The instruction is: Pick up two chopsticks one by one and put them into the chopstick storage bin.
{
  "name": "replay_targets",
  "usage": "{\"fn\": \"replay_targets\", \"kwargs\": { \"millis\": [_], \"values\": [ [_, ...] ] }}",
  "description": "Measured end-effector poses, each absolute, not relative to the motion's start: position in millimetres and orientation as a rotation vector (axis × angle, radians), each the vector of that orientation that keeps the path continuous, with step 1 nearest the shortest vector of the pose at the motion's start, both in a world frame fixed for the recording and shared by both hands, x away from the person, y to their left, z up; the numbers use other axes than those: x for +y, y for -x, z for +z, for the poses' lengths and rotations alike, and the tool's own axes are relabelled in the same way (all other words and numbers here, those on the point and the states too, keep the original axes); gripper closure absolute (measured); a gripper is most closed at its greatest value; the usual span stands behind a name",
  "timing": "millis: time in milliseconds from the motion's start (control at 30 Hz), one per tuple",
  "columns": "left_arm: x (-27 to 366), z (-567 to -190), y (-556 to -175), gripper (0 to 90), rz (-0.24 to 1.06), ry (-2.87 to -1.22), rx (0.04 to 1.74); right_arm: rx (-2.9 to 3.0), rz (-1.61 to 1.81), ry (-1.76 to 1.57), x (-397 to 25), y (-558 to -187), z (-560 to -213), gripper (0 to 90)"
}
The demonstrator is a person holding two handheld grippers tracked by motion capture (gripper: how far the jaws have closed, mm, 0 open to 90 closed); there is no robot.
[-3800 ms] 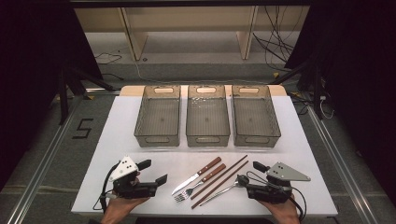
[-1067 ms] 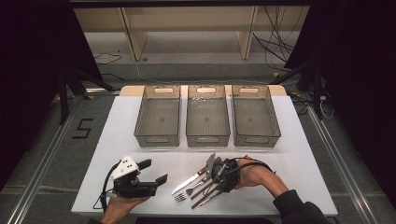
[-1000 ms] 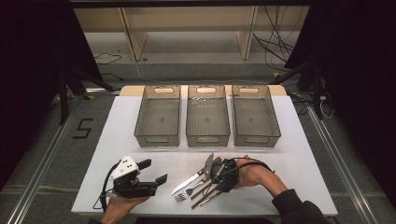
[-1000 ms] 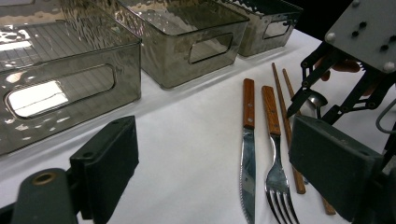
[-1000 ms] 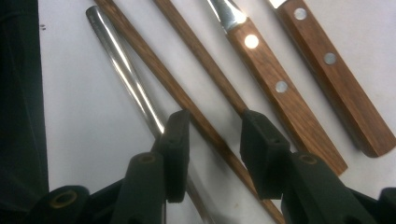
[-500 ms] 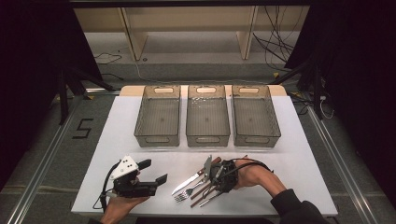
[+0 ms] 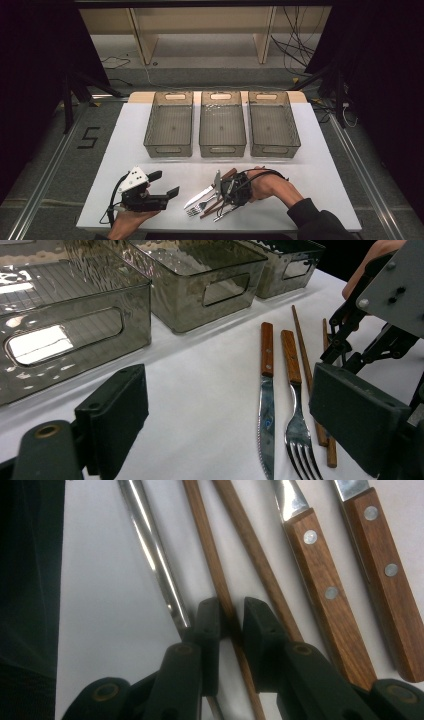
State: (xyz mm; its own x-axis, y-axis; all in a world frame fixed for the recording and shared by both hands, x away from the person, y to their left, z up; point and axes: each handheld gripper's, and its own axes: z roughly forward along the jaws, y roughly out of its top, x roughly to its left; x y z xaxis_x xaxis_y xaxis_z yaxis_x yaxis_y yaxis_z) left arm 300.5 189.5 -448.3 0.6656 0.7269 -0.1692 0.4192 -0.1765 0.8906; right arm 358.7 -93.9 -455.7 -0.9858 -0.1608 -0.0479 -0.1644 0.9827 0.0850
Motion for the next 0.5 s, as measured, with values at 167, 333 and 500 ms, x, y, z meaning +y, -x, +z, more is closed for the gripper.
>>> {"fn": "replay_targets", "kwargs": {
  "millis": [167,333,500],
  "values": [
    [188.9,-448.2,-300.1,15.6,0.356,-1.810,0.912,3.087,0.126,0.292,-93.1,-357.7,-455.6,80.1],
    [188.7,-448.1,-299.9,15.6,0.356,-1.812,0.910,3.078,0.105,0.343,-91.0,-356.2,-455.9,81.3],
    [188.6,-448.1,-299.8,15.6,0.355,-1.811,0.910,3.073,0.080,0.404,-89.3,-355.7,-455.5,83.4]
  ]
}}
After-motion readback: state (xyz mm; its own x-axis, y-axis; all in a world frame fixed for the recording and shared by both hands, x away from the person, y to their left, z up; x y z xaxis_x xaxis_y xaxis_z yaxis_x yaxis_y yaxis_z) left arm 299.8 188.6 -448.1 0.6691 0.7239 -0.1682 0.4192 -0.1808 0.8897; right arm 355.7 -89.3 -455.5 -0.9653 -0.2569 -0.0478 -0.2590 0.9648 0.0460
